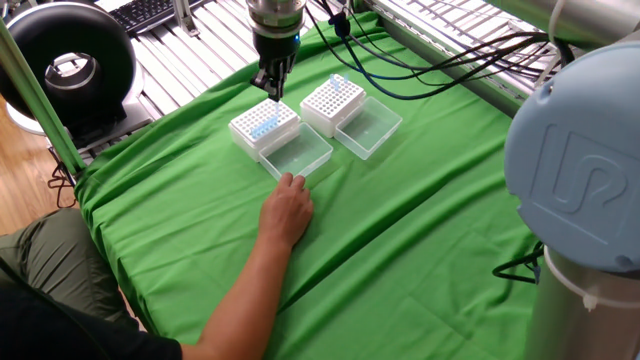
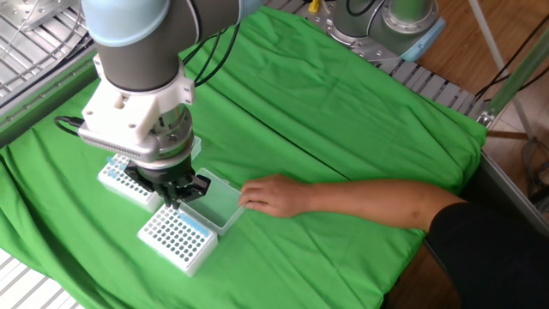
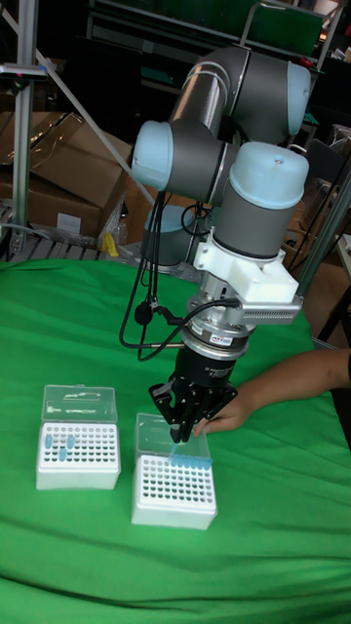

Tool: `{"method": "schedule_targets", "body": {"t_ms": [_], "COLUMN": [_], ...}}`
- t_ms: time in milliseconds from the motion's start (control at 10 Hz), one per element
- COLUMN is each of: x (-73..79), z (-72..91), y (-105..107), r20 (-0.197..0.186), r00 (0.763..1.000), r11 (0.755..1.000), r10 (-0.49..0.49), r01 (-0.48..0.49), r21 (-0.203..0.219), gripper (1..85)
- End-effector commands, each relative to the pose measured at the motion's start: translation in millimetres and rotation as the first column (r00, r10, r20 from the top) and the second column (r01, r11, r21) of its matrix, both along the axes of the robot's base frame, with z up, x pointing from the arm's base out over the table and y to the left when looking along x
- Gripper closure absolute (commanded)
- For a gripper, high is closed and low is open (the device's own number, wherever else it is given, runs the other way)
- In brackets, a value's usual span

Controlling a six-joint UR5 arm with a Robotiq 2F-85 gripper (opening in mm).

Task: Insert a medium pipette tip into the holder for medium pipette tips

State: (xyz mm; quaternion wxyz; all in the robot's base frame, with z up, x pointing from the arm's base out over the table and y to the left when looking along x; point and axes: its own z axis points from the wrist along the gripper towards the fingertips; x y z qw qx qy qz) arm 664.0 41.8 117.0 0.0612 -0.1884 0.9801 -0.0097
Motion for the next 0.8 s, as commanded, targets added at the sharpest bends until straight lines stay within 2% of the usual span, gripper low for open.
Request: {"method": "schedule_targets", "body": {"t_ms": [0, 400, 500, 600, 700], "x": [-0.2, -2.3, -11.7, -14.7, -17.6], "z": [-2.7, -13.2, -17.3, -19.4, -19.6], "y": [-0.2, -3.7, 2.9, 5.4, 2.4], "r20": [0.007, 0.020, -0.014, -0.022, -0.032], "r00": [1.000, 1.000, 0.999, 0.998, 0.998], "r11": [1.000, 1.000, 0.999, 0.997, 0.997], "r10": [-0.002, 0.011, 0.029, 0.051, 0.059], "r01": [0.002, -0.011, -0.028, -0.049, -0.057], "r21": [0.010, 0.005, 0.042, 0.060, 0.054], "gripper": [78.0, 78.0, 70.3, 55.0, 51.7]}}
